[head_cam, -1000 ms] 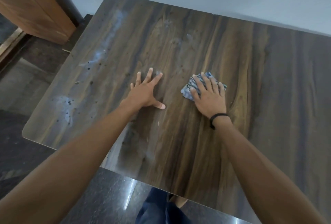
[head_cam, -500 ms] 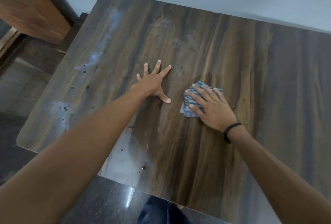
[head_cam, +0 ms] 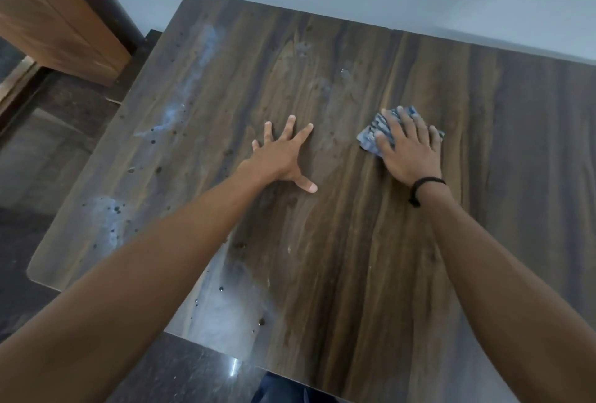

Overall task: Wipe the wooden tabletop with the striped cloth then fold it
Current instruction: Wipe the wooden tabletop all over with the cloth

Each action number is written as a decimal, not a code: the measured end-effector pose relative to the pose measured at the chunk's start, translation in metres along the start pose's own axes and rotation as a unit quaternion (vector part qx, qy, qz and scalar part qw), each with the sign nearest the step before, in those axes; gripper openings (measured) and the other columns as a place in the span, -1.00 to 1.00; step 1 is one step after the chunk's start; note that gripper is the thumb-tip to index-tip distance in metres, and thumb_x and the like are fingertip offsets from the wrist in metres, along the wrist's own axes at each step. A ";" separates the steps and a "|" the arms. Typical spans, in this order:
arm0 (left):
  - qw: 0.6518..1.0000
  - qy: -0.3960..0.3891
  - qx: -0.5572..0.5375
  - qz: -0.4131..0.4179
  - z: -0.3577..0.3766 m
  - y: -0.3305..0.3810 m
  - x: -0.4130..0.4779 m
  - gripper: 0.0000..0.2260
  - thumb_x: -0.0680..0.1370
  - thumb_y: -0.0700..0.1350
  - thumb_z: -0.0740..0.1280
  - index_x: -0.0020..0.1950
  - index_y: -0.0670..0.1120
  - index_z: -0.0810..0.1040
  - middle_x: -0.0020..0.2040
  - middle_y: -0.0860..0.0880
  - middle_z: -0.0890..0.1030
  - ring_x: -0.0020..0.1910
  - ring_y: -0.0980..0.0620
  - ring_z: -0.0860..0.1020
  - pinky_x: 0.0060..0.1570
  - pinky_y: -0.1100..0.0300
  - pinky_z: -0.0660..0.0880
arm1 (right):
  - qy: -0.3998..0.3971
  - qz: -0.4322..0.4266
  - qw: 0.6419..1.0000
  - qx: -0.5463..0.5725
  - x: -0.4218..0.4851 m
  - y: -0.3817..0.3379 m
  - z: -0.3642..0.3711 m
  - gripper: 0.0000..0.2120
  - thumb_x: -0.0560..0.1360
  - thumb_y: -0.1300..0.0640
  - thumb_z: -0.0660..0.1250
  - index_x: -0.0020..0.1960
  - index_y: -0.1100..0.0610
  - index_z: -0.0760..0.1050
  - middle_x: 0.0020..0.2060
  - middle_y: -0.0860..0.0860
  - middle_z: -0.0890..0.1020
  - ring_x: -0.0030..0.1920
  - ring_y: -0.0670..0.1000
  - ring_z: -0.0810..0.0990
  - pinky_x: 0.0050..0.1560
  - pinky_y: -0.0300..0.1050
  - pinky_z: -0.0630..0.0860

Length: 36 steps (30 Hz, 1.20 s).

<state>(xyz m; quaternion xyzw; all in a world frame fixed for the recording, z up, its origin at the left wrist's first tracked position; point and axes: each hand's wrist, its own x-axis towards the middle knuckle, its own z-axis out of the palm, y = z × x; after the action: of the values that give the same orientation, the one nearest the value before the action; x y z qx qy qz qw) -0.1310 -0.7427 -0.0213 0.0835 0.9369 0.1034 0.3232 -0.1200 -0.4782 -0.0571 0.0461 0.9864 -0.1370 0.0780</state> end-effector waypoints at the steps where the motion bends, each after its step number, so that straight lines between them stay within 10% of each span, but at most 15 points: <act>1: 1.000 0.004 -0.002 0.002 -0.004 0.003 0.004 0.26 0.21 0.26 0.61 0.60 0.22 -0.25 0.58 0.06 -0.40 0.53 -0.31 -0.36 0.43 -0.44 -0.12 | -0.005 -0.006 1.000 -0.008 0.002 -0.009 0.001 -0.47 0.68 -0.21 -0.01 0.62 -0.20 0.05 0.63 -0.09 0.07 0.62 0.05 0.00 0.58 0.14 -0.14; 5: 1.000 0.011 -0.002 0.004 -0.026 0.018 0.028 0.27 0.20 0.26 0.61 0.59 0.23 -0.27 0.56 0.09 -0.43 0.53 -0.27 -0.39 0.43 -0.42 -0.15 | -0.025 -0.138 0.989 -0.049 -0.026 -0.001 0.006 -0.48 0.67 -0.24 -0.05 0.61 -0.22 0.05 0.62 -0.13 0.11 0.61 0.00 0.04 0.58 0.08 -0.11; 10: 1.000 -0.007 0.005 -0.005 -0.040 0.026 0.049 0.27 0.19 0.24 0.62 0.58 0.26 -0.27 0.56 0.10 -0.44 0.53 -0.27 -0.40 0.44 -0.43 -0.15 | 0.004 0.005 1.000 0.000 0.004 0.001 -0.002 -0.47 0.67 -0.22 -0.01 0.62 -0.20 0.07 0.63 -0.10 0.09 0.62 0.04 0.01 0.57 0.12 -0.15; 15: 1.000 -0.022 -0.005 -0.020 -0.039 0.032 0.052 0.27 0.20 0.21 0.63 0.58 0.27 -0.27 0.56 0.11 -0.43 0.53 -0.27 -0.39 0.43 -0.41 -0.15 | -0.040 -0.150 0.986 -0.054 -0.024 0.022 -0.002 -0.45 0.64 -0.28 -0.10 0.61 -0.24 0.03 0.62 -0.16 0.09 0.62 -0.02 0.01 0.58 0.08 -0.11; 20: 0.999 -0.024 0.001 -0.029 -0.041 0.035 0.054 0.28 0.20 0.19 0.64 0.57 0.26 -0.28 0.56 0.10 -0.43 0.53 -0.30 -0.37 0.42 -0.45 -0.12 | 0.008 0.042 0.999 0.020 0.029 0.036 -0.018 -0.49 0.67 -0.20 0.00 0.61 -0.20 0.08 0.63 -0.09 0.09 0.62 0.04 0.01 0.58 0.14 -0.14; 25: 0.999 -0.033 0.008 -0.026 -0.041 0.037 0.054 0.29 0.21 0.20 0.64 0.57 0.26 -0.31 0.55 0.10 -0.45 0.53 -0.29 -0.38 0.42 -0.45 -0.12 | -0.039 -0.124 0.991 -0.038 0.020 0.013 -0.009 -0.43 0.62 -0.30 -0.10 0.61 -0.25 0.03 0.62 -0.15 0.08 0.61 0.00 0.02 0.57 0.09 -0.11; 31: 0.999 -0.032 0.008 -0.035 -0.041 0.034 0.060 0.31 0.18 0.20 0.65 0.56 0.28 -0.32 0.55 0.12 -0.46 0.53 -0.29 -0.39 0.40 -0.46 -0.10 | -0.003 0.017 1.000 0.011 0.082 0.008 -0.018 -0.47 0.67 -0.21 -0.04 0.63 -0.19 0.04 0.64 -0.06 0.05 0.63 0.07 -0.03 0.58 0.16 -0.17; 36: 0.998 -0.041 0.011 -0.035 -0.040 0.037 0.058 0.33 0.18 0.20 0.65 0.55 0.27 -0.35 0.54 0.13 -0.47 0.52 -0.28 -0.40 0.41 -0.45 -0.10 | -0.016 -0.125 0.991 -0.039 0.046 -0.005 -0.004 -0.44 0.63 -0.27 -0.10 0.62 -0.22 0.05 0.62 -0.11 0.12 0.61 0.02 0.06 0.58 0.12 -0.07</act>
<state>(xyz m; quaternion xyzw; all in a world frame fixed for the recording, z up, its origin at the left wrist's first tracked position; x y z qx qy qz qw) -0.1979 -0.6998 -0.0157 0.0585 0.9261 0.0783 0.3643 -0.1664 -0.4784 -0.0595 -0.0824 0.9877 -0.1080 0.0775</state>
